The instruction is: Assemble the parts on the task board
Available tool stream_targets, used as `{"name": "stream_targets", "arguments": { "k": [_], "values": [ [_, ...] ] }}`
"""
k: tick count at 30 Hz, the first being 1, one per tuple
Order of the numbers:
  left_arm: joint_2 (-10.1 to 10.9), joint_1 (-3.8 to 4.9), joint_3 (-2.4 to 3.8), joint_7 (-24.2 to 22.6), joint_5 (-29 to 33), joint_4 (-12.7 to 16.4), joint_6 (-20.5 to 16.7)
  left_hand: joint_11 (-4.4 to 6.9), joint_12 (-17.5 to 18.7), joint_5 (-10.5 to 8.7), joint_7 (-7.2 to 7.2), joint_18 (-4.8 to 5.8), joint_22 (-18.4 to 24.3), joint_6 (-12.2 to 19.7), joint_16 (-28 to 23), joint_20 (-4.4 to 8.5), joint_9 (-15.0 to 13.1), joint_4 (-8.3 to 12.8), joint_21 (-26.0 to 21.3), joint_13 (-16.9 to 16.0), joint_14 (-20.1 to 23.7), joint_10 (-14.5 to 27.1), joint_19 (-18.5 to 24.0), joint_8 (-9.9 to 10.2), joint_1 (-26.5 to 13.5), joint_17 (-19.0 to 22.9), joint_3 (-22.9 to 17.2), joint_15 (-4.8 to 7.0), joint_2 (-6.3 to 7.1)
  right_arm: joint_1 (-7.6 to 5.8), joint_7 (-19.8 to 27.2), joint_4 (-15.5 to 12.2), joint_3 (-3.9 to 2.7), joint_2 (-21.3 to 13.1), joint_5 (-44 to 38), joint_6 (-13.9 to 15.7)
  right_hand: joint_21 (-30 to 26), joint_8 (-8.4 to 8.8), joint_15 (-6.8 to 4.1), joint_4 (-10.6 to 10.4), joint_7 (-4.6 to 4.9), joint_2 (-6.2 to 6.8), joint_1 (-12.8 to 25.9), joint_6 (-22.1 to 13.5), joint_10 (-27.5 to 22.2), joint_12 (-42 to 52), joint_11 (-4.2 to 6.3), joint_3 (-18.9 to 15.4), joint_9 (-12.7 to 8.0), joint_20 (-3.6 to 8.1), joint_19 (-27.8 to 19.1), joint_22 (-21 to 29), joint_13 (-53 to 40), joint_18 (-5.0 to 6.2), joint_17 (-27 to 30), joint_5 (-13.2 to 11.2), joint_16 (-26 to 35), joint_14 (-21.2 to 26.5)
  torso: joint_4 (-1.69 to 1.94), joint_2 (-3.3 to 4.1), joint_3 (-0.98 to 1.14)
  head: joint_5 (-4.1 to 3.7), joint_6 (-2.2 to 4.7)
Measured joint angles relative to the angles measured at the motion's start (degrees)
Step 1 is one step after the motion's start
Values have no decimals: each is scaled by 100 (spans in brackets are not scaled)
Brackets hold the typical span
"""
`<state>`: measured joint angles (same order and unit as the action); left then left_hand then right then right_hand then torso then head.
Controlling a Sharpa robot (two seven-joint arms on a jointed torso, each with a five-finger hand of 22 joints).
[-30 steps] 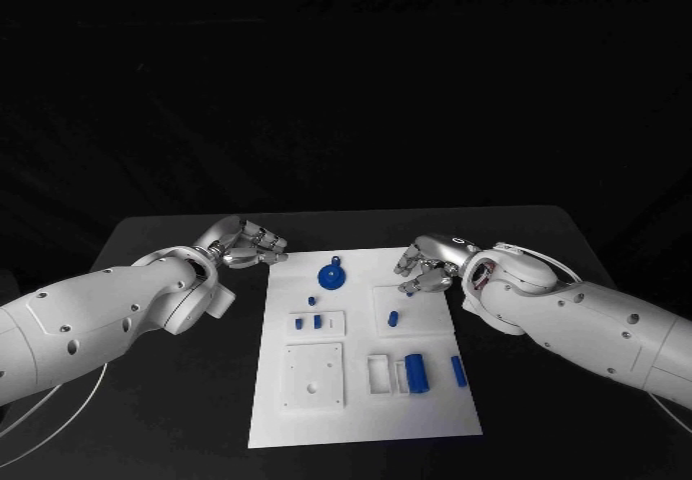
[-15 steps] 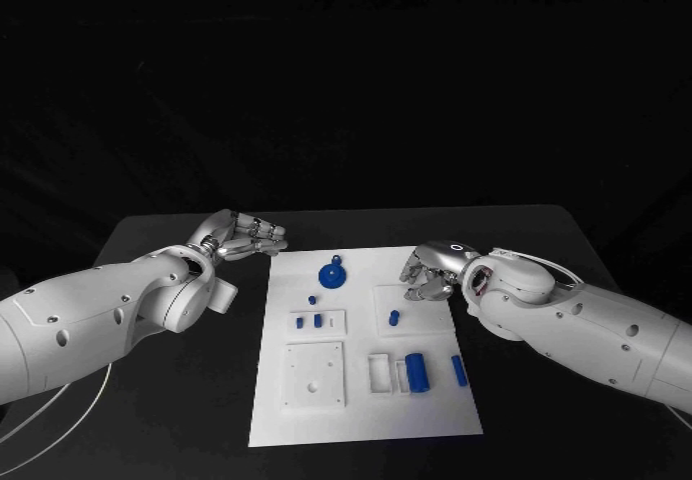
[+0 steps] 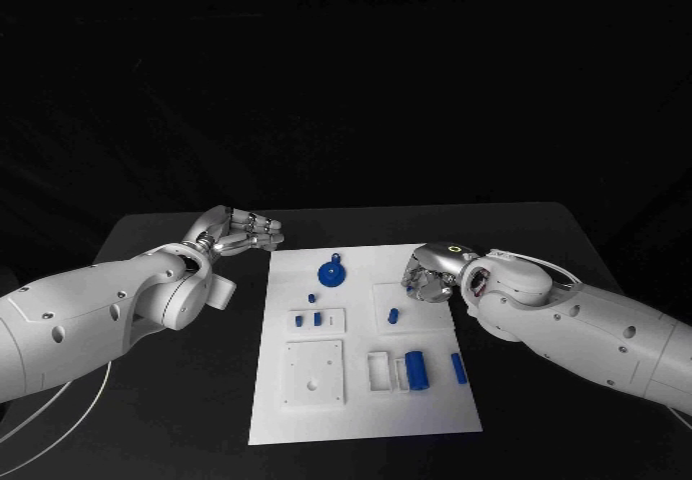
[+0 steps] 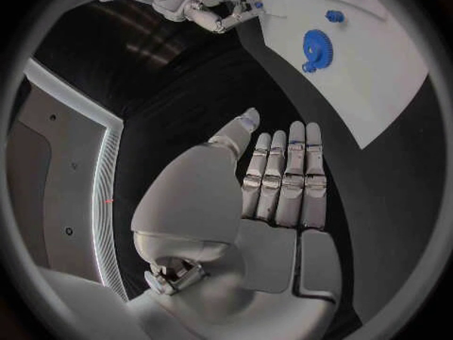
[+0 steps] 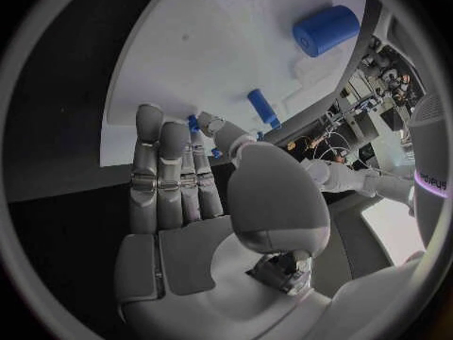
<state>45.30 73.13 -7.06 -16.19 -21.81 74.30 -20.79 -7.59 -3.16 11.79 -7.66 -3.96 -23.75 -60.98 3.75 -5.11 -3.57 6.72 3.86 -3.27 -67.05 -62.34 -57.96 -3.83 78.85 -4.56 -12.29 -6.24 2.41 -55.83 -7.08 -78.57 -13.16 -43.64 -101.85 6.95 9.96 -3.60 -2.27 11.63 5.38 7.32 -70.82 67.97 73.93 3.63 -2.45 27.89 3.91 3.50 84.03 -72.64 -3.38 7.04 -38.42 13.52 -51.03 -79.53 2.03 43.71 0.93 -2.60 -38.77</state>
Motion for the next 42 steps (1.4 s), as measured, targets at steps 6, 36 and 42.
{"name": "stream_targets", "arguments": {
  "k": [6,36,42],
  "values": [
    [6,0,0,-3,31,-7,-9,0,0,0,0,0,36,0,0,0,0,0,0,0,0,0,0,0,0,0,0,0,0,15,-11,-6,1,-1,-43,36,44,0,-41,72,-30,0,0,153,145,-17,42,275,12,48,-8,-123,-12,-7,-14,-87,0,-1,0,0,-1,-13,-11],
    [14,1,0,9,73,-63,-11,-21,0,0,-1,0,129,-1,0,0,0,32,0,0,0,21,1,0,0,-6,31,0,0,140,-288,-79,15,50,-436,401,245,17,-150,84,-107,0,0,518,462,-43,155,923,19,122,1,-230,-10,-176,-64,-331,29,-115,5,-4,-8,9,-55],
    [14,2,1,9,92,-86,-11,-21,0,0,-1,-1,143,-1,0,0,0,32,0,0,-42,21,1,0,0,-6,31,-1,0,167,-335,-146,-17,18,-425,439,287,18,-167,83,-126,1,0,538,461,-34,154,924,18,122,1,-229,-10,-182,-64,-287,29,-134,4,-3,-3,18,-44]
  ]
}}
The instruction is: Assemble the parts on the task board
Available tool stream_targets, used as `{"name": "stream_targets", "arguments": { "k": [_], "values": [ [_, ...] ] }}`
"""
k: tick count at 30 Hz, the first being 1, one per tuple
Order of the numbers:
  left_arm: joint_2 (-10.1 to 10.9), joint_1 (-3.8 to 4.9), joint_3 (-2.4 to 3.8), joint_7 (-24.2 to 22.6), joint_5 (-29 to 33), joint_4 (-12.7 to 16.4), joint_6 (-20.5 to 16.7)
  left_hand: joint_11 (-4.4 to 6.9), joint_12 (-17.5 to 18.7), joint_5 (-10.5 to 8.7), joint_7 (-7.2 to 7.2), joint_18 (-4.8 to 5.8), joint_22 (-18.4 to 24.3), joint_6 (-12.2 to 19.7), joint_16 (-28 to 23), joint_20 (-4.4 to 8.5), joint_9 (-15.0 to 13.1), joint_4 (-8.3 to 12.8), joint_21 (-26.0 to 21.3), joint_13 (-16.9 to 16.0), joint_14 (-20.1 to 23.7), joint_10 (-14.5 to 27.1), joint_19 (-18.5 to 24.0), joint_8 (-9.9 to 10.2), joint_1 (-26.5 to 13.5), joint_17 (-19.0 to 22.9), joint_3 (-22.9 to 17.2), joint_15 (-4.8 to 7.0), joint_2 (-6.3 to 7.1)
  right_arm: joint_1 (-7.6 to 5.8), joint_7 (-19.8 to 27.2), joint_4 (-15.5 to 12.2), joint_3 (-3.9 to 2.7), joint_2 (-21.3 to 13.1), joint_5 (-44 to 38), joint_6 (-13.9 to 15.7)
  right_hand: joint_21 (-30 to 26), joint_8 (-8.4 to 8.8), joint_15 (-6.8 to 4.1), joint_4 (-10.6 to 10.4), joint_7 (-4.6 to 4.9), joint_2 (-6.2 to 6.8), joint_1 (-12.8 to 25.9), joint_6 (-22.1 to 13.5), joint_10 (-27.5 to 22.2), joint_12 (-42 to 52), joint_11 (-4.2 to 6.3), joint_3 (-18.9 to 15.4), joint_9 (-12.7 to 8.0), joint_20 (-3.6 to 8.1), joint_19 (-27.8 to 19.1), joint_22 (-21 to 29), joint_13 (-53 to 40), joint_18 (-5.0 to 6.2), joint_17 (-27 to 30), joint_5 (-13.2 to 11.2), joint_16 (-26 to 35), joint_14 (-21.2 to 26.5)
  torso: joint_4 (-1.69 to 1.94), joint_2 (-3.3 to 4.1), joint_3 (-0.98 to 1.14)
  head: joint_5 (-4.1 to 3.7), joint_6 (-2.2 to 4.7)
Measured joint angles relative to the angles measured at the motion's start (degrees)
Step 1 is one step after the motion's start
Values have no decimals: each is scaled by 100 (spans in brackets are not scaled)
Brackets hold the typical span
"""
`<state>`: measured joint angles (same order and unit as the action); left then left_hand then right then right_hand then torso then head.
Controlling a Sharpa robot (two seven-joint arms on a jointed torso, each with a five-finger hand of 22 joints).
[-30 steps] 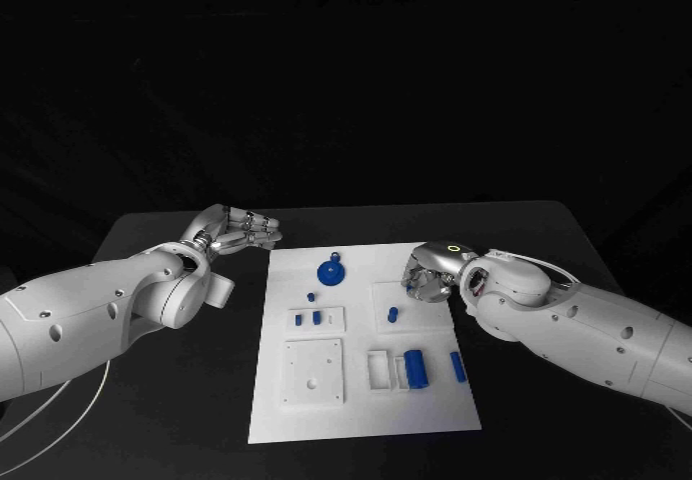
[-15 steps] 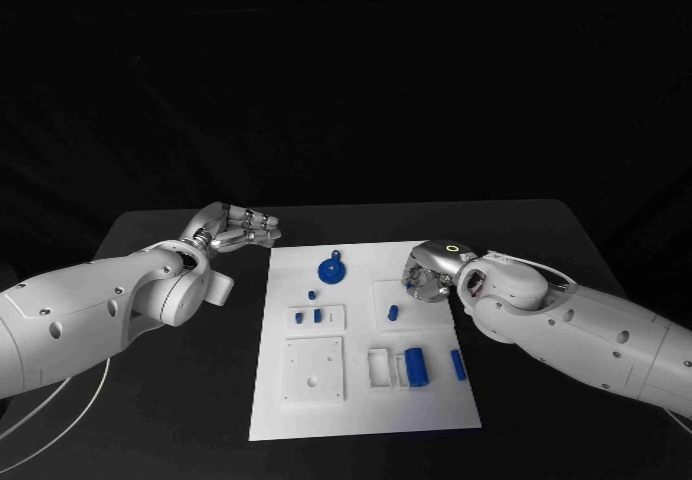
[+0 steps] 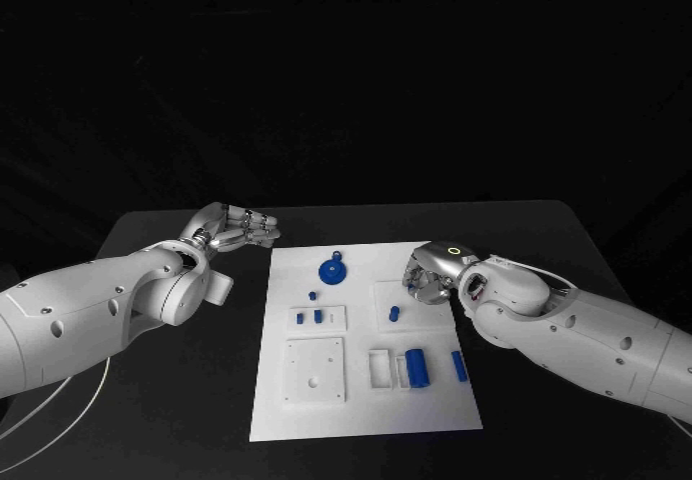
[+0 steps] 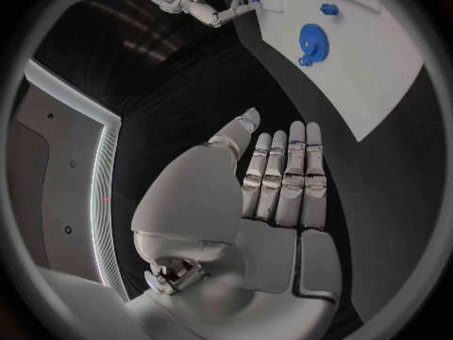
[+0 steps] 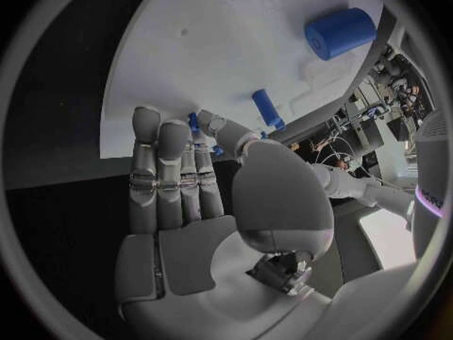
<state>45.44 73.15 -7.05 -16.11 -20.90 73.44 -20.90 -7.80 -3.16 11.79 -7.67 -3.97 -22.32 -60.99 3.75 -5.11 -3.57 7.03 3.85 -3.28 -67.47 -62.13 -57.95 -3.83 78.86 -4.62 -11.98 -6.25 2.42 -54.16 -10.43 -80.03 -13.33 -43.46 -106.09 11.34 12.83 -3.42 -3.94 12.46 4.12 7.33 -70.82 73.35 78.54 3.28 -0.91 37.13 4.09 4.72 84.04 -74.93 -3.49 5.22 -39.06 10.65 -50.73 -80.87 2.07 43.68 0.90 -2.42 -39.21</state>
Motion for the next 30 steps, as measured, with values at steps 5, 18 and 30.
{"name": "stream_targets", "arguments": {
  "k": [5,18,30],
  "values": [
    [-3,1,0,-1,18,-29,0,0,0,0,0,0,0,0,0,0,0,0,0,0,0,0,0,0,0,0,0,0,0,7,-4,-86,-98,-26,36,30,80,1,5,-16,0,1,1,0,31,1,-10,16,0,-1,0,0,-1,-2,-6,0,0,-12,0,-1,-3,0,4],
    [-26,1,0,-5,54,-83,0,0,0,0,0,0,24,0,0,0,0,16,0,0,0,0,0,0,0,-4,15,0,0,4,22,-334,-362,-84,211,144,156,-10,0,-37,20,33,33,19,40,0,-1,36,6,20,-21,1,-5,6,-13,-23,27,-20,-2,-3,-2,38,14],
    [-77,1,0,-14,93,-126,-4,0,0,0,0,0,58,0,0,-21,0,32,0,0,0,0,-20,0,0,-3,32,0,0,58,293,-814,-404,56,925,378,266,-7,-4,-22,7,45,45,32,40,-1,-1,-14,5,19,-22,2,-5,46,-19,118,54,-41,-12,-16,-6,302,36]
  ]
}}
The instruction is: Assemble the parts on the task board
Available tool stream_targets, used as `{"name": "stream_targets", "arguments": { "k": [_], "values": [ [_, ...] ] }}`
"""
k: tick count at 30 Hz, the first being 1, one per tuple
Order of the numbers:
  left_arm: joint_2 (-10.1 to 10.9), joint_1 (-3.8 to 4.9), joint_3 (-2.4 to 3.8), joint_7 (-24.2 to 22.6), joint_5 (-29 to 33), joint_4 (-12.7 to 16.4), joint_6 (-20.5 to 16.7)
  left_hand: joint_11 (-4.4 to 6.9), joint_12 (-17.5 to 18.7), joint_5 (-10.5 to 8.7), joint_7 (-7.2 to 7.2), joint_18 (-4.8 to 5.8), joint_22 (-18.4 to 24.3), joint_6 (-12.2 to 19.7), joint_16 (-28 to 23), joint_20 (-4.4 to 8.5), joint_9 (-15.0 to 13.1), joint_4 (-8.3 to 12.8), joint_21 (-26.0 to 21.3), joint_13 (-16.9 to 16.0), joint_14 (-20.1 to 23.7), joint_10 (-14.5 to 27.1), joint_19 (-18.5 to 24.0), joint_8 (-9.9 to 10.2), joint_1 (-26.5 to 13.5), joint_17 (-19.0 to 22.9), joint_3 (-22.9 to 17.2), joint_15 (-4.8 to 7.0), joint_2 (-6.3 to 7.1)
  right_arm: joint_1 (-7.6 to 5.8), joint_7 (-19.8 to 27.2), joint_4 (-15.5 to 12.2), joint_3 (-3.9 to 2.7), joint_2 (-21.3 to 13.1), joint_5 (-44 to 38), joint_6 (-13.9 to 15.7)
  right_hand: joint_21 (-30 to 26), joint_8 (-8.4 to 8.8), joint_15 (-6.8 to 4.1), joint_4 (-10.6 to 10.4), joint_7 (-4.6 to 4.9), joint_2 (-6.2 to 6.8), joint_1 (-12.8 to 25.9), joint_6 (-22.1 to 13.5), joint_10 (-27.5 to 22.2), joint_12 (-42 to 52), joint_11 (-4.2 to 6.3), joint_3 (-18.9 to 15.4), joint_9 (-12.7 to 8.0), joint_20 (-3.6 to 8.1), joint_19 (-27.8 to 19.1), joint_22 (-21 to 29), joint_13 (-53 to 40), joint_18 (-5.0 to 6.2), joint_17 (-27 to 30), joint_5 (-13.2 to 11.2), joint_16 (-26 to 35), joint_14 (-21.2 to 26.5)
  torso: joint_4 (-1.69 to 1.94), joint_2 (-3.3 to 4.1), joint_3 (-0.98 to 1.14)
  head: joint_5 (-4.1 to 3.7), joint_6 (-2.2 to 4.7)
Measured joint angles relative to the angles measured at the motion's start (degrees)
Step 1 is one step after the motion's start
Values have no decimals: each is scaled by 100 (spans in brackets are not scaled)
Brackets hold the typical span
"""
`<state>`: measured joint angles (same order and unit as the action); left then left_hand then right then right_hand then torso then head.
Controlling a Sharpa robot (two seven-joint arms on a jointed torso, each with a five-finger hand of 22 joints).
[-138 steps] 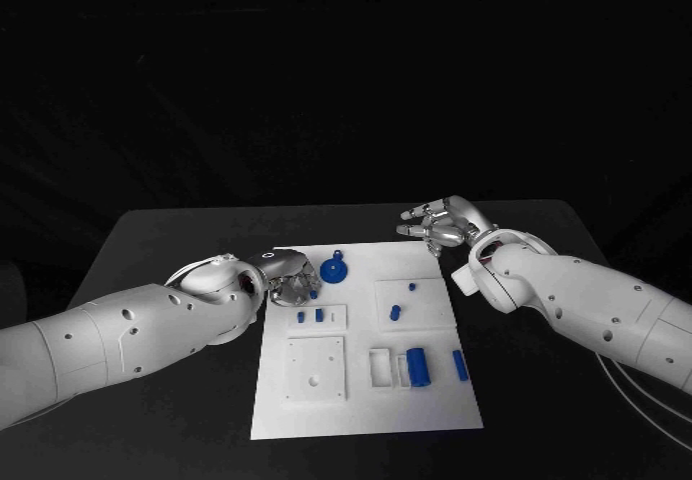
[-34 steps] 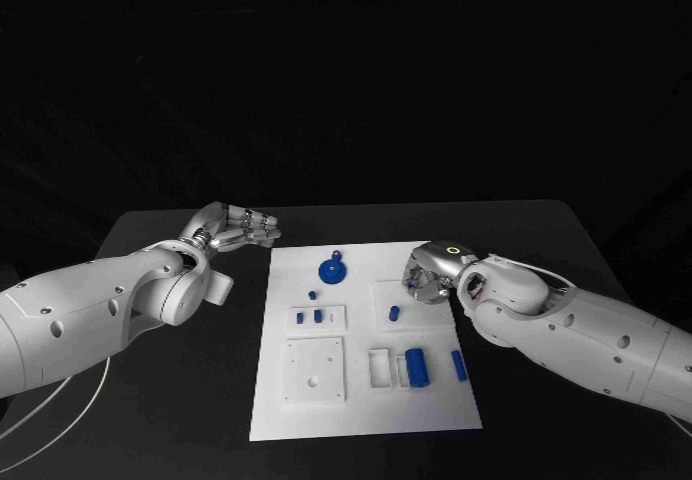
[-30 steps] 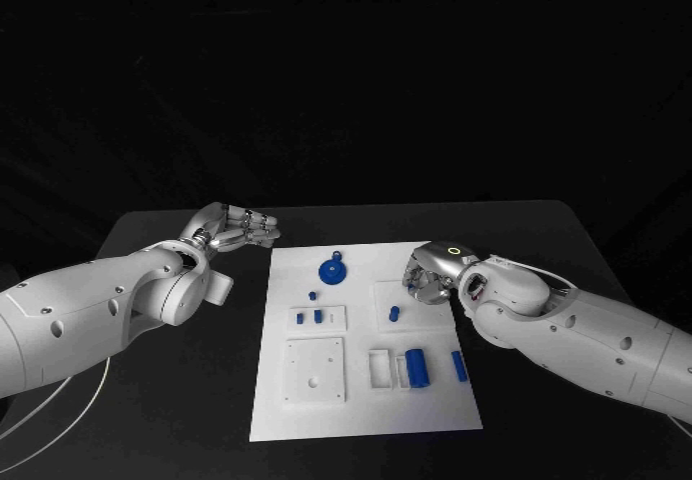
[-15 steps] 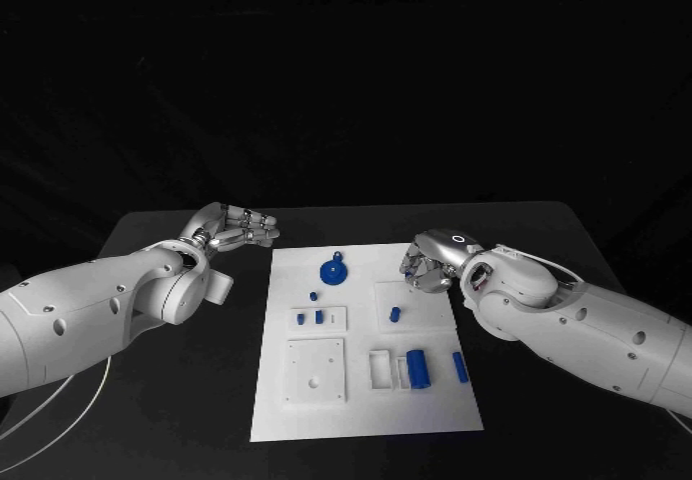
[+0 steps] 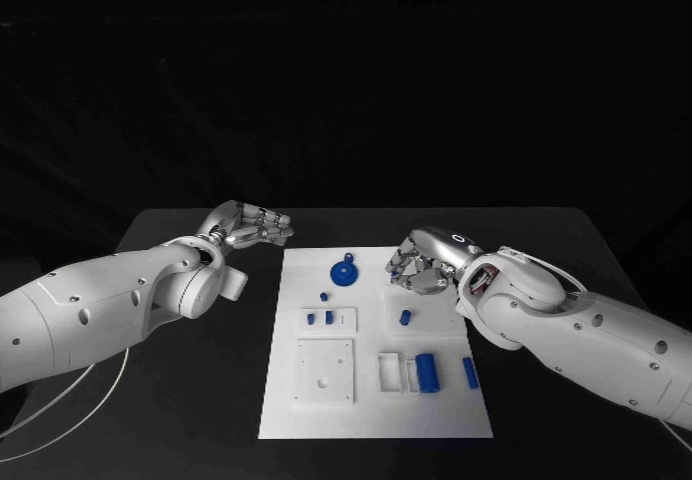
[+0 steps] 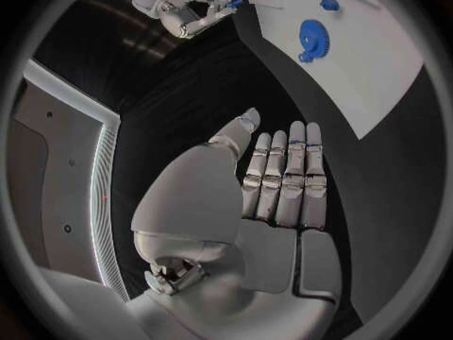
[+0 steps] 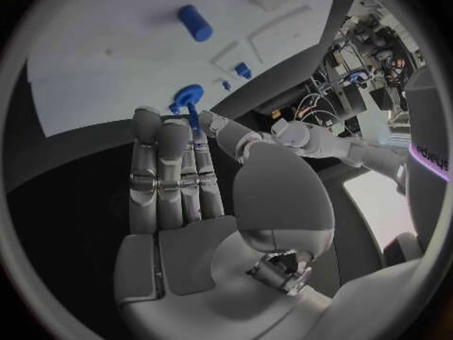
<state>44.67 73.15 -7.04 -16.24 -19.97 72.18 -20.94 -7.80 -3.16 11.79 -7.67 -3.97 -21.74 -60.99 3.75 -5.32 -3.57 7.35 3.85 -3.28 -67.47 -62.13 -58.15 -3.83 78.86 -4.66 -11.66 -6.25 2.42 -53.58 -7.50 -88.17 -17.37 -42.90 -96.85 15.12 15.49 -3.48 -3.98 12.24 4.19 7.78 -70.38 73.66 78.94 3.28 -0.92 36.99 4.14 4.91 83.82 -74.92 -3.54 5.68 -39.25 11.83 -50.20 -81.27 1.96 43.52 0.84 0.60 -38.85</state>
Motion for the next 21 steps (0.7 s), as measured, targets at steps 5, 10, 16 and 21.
{"name": "stream_targets", "arguments": {
  "k": [5,10,16,21],
  "values": [
    [-32,0,0,-9,20,-19,-10,0,0,0,0,0,5,0,0,-1,0,0,0,0,0,0,-1,0,0,0,0,0,0,97,106,-173,2,94,174,101,0,1,0,0,0,-1,-1,0,0,-5,0,0,-1,0,0,0,0,4,-6,20,0,0,0,-8,-4,168,0],
    [-80,-1,-1,-26,38,-39,-32,0,0,0,0,0,5,0,0,-1,0,0,0,0,0,0,-1,0,0,0,0,0,0,269,191,-299,15,238,269,211,24,1,0,18,1,-8,-8,-1,-1,-9,0,-18,1,-1,0,0,1,5,-5,37,0,0,4,-17,-16,405,-19],
    [-156,-1,-1,-47,69,-76,-72,0,0,0,0,0,5,0,0,-1,0,0,0,0,0,0,-1,0,0,1,0,0,0,455,232,-353,121,399,237,311,24,3,1,24,1,-23,-23,-2,-2,-22,-1,-24,5,-1,0,0,4,8,-5,38,0,0,7,-23,-22,711,-70],
    [-213,-1,-2,-64,90,-97,-105,0,0,0,0,0,5,0,0,-1,0,0,0,0,0,0,-1,0,0,1,0,0,0,557,236,-353,281,503,115,356,24,5,1,24,2,-24,-24,-2,-2,-12,-1,-24,5,-2,0,0,5,9,-4,37,0,0,7,-27,-26,926,-122]
  ]
}}
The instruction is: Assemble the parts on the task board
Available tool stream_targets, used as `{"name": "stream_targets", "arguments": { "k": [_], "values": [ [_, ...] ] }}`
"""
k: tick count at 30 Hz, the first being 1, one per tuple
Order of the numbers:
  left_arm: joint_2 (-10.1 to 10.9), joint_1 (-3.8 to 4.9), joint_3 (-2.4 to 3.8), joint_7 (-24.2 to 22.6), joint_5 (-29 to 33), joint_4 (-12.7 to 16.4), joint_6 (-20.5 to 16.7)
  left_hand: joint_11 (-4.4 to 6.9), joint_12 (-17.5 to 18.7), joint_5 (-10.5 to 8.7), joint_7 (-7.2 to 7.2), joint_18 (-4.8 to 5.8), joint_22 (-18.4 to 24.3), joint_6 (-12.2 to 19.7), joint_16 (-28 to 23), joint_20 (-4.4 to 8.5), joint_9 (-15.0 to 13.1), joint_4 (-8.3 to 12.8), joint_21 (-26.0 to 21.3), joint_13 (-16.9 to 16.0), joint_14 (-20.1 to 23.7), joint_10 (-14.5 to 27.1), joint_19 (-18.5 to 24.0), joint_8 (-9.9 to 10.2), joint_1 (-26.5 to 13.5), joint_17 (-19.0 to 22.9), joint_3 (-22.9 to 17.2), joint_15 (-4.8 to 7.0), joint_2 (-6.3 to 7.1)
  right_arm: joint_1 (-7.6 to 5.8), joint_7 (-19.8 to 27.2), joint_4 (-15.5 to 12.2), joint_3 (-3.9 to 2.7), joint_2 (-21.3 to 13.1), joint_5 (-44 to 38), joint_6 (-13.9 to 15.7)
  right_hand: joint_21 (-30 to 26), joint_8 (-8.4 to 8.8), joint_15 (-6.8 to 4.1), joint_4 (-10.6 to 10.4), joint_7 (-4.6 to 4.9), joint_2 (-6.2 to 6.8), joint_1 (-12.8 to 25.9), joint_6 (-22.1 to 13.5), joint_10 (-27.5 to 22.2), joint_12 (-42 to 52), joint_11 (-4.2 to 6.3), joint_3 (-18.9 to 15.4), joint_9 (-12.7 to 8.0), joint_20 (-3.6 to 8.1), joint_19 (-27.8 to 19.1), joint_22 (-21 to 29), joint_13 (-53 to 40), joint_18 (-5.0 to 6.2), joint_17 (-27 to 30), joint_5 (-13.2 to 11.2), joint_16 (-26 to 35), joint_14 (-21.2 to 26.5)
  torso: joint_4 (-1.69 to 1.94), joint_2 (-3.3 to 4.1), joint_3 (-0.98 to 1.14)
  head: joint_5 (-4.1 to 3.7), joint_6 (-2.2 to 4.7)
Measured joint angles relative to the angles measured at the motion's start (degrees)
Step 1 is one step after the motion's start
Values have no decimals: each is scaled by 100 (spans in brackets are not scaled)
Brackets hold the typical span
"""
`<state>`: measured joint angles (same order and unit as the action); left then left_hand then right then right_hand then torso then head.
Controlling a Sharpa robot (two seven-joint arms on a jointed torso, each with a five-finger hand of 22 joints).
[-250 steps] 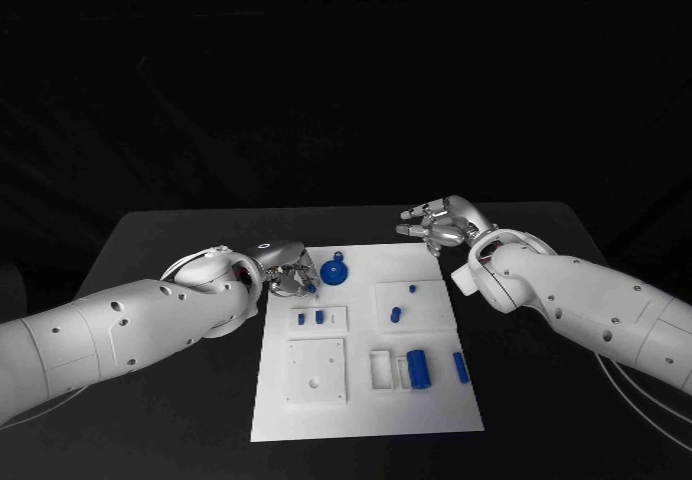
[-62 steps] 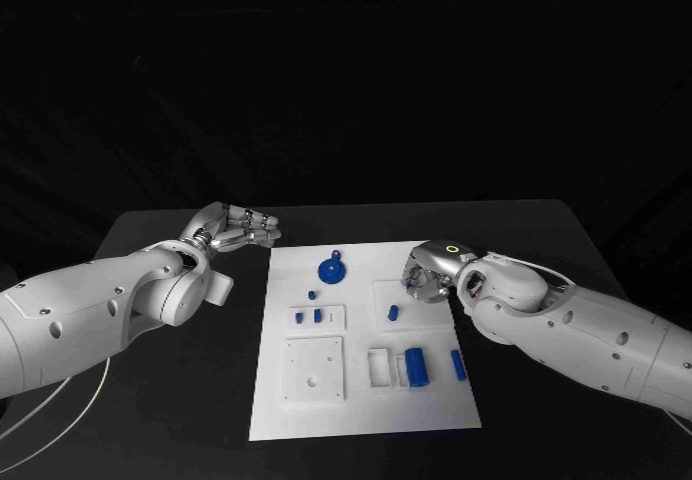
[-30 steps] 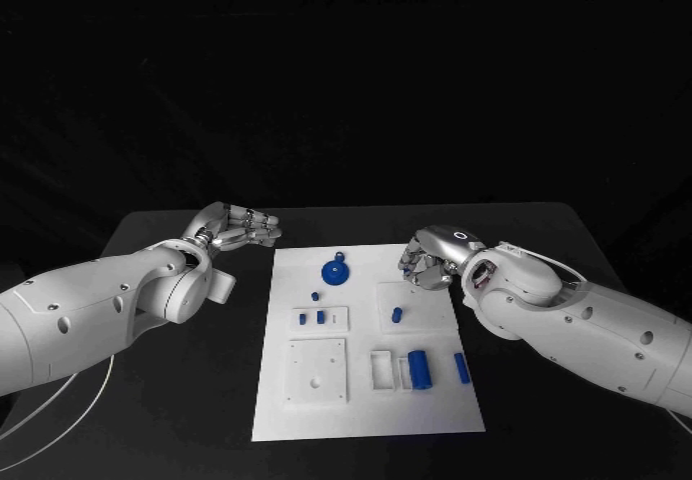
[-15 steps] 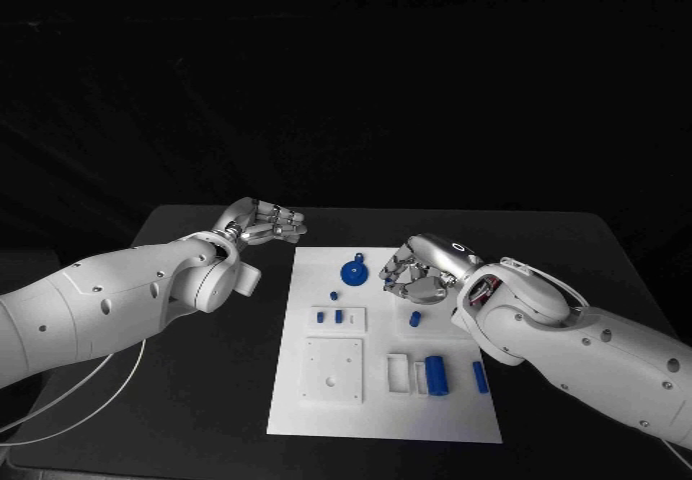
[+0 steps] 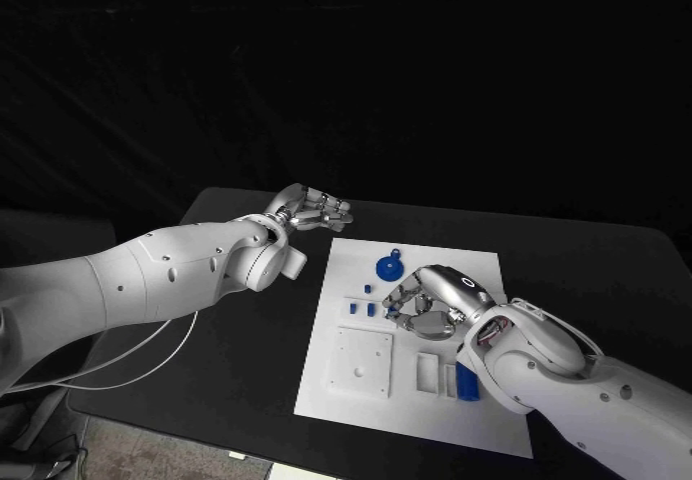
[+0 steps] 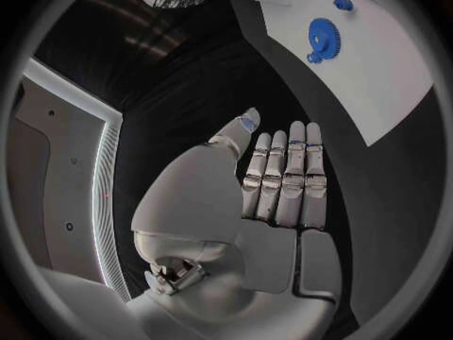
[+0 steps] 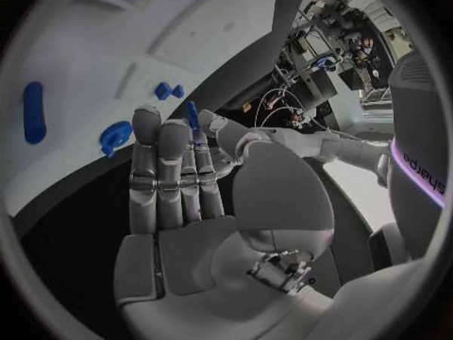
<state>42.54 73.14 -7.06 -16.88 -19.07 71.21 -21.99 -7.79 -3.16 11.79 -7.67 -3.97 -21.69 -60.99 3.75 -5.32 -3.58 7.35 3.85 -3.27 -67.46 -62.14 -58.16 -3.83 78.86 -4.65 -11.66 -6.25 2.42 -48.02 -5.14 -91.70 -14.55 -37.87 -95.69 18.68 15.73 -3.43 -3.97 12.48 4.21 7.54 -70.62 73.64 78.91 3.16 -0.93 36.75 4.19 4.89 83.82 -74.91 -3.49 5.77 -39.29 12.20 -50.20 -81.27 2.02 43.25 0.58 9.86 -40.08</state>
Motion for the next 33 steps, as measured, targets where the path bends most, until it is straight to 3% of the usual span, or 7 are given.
{"name": "stream_targets", "arguments": {
  "k": [6,12,20,33],
  "values": [
    [-56,0,0,-17,21,-13,-27,0,0,0,0,0,0,0,0,0,0,0,0,0,0,0,0,0,0,-1,0,0,0,138,-6,2,171,112,-196,19,90,0,-14,1,1,-6,-6,-1,0,9,0,-1,0,14,16,0,0,2,21,0,23,-75,1,2,0,130,-46],
    [-83,0,0,-25,34,-16,-40,0,0,0,0,0,57,0,0,0,0,16,0,0,0,0,0,0,0,-5,16,0,0,267,-33,44,291,205,-480,28,134,1,-14,1,1,-6,-6,-2,0,9,0,-1,-1,20,22,0,-1,2,36,-45,23,-75,-1,8,4,165,-92],
    [-93,0,0,-32,43,-16,-44,0,0,0,0,0,58,0,0,0,0,16,0,0,0,0,0,0,0,-4,16,0,0,370,-87,108,340,285,-772,47,134,1,-13,35,2,-6,-6,-2,-1,8,-1,18,-2,20,23,1,-1,1,41,-50,23,-75,-3,10,11,182,-148],
    [-89,0,0,-35,50,-15,-44,0,0,0,0,0,58,0,0,0,0,16,0,0,0,0,0,0,0,-4,16,0,0,418,-159,162,353,283,-993,76,190,2,-11,51,2,-6,-6,-3,14,3,14,33,-3,18,24,1,-1,-7,54,-89,23,-73,-3,11,11,183,-197]
  ]
}}
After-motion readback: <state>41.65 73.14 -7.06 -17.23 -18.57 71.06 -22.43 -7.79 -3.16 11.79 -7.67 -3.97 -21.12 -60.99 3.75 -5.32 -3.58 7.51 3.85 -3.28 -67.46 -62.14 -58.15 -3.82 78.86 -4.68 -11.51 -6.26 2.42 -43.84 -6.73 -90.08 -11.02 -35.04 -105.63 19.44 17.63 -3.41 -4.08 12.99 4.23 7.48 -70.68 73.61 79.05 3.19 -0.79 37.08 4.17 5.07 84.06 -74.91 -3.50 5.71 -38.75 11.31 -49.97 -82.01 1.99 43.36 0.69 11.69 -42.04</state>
